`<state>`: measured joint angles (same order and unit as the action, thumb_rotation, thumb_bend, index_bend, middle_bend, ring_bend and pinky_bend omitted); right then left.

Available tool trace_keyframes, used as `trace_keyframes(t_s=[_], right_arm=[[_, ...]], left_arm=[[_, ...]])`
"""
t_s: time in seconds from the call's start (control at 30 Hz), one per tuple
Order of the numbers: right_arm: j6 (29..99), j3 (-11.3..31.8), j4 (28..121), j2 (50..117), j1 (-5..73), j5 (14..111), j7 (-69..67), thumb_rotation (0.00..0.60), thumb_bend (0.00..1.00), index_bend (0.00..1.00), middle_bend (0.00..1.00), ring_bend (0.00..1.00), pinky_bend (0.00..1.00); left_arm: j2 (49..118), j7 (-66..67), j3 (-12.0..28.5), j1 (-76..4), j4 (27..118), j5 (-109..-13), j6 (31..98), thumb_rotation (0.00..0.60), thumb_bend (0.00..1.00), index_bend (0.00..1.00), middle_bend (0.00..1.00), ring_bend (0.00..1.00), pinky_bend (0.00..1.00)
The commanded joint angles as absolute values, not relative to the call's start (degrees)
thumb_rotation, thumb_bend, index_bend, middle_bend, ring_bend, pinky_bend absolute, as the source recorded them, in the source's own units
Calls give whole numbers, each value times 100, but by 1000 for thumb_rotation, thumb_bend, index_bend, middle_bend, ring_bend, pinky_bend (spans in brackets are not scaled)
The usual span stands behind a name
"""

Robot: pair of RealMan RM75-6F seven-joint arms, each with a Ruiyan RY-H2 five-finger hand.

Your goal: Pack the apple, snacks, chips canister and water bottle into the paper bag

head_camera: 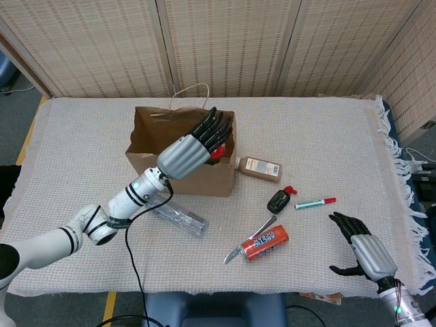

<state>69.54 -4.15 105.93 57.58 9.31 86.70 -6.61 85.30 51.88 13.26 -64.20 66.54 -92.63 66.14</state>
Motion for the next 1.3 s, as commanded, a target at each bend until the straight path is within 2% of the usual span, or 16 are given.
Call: trace_keyframes(t_s=[0.03, 0.2, 0.4, 0.73, 0.87, 1.03, 1.3], right_arm=[[6937, -414, 10592, 5765, 934, 8651, -654, 600, 0, 0, 0, 0, 0], [6946, -418, 10594, 5764, 926, 8653, -623, 600, 0, 0, 0, 0, 0], [6948, -418, 10597, 5752, 923, 8653, -633, 600, 0, 0, 0, 0, 0], [6939, -430, 10607, 5739, 913, 8650, -643, 600, 0, 0, 0, 0, 0], [6914, -432, 10605, 5748, 917, 8627, -606, 600, 0, 0, 0, 0, 0], [6922, -426, 10608, 5753, 910, 8610, -582, 600, 0, 0, 0, 0, 0], [6872, -434, 10632, 5727, 920, 8577, -571, 600, 0, 0, 0, 0, 0]], left_arm=[[8874, 5137, 1981, -6362, 6793, -8430, 6986, 600, 329, 0, 0, 0, 0], [8790, 5252, 1560, -6326, 6734, -8716, 6818, 600, 323, 0, 0, 0, 0], [8842, 5229, 1581, -6225, 6773, -8602, 6913, 600, 329, 0, 0, 0, 0], [8251, 4936, 2299, -5412, 8310, -6929, 7205, 600, 333, 0, 0, 0, 0], [7983, 4634, 2398, -5158, 8712, -6687, 7364, 600, 406, 0, 0, 0, 0], [7670, 4386, 2249, -4851, 8805, -6682, 7491, 600, 490, 0, 0, 0, 0], [6873, 3916, 1686, -4002, 9563, -6646, 7600, 600, 470, 0, 0, 0, 0]])
